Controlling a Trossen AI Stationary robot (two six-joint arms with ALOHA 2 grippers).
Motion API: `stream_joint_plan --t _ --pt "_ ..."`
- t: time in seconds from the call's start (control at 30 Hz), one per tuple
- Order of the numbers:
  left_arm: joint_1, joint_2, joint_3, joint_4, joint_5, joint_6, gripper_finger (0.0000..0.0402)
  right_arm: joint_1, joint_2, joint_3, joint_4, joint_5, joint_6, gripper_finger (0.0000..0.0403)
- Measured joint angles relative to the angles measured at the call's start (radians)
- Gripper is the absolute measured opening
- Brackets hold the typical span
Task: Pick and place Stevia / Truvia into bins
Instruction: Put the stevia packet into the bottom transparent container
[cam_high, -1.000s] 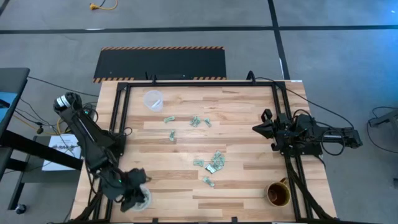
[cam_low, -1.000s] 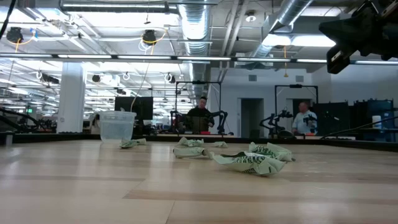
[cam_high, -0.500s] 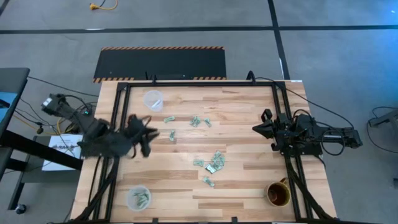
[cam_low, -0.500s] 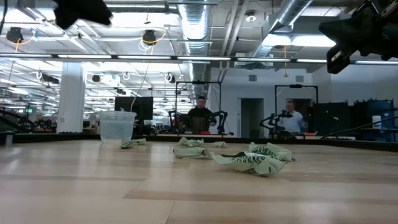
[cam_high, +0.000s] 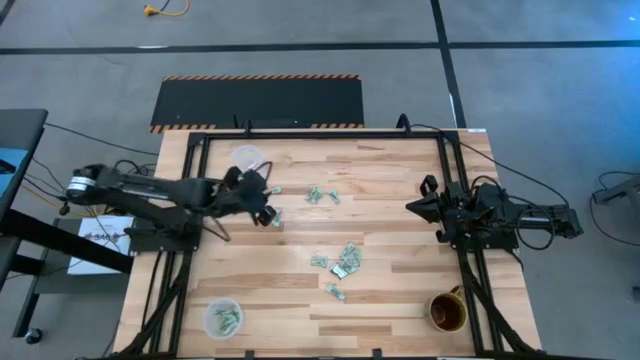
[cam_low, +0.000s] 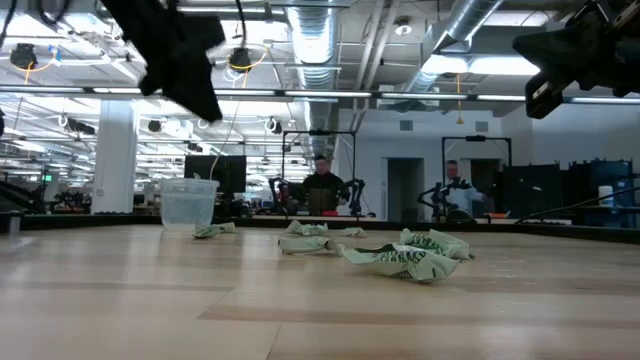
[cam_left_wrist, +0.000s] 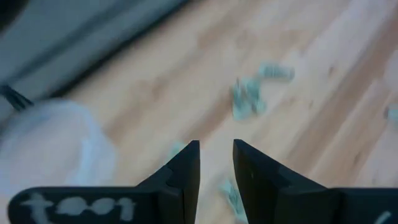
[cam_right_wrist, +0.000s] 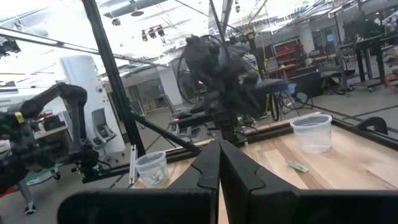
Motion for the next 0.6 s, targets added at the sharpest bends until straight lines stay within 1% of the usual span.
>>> stream_joint_plan --t 0.03,0.1,0.27,0.43,0.6 --pt "0.016 0.031 0.0 0.0 0.045 -0.002 0.0084 0.0 0.0 0.0 0.0 0.0 0.0 0.0" --pt "0.04 0.093 0.0 0.009 0.095 -0.021 0.0084 0.0 0.0 0.0 0.0 0.0 0.0 0.0" --pt "0.081 0.227 0.0 0.059 0.158 -0.005 0.0085 0.0 0.0 0.0 0.0 0.0 0.0 0.0" --pt "0.118 0.322 0.0 0.054 0.307 0.046 0.0085 0.0 0.0 0.0 0.0 0.0 0.0 0.0" --pt "0.15 0.382 0.0 0.06 0.345 0.037 0.0085 0.0 0.0 0.0 0.0 0.0 0.0 0.0"
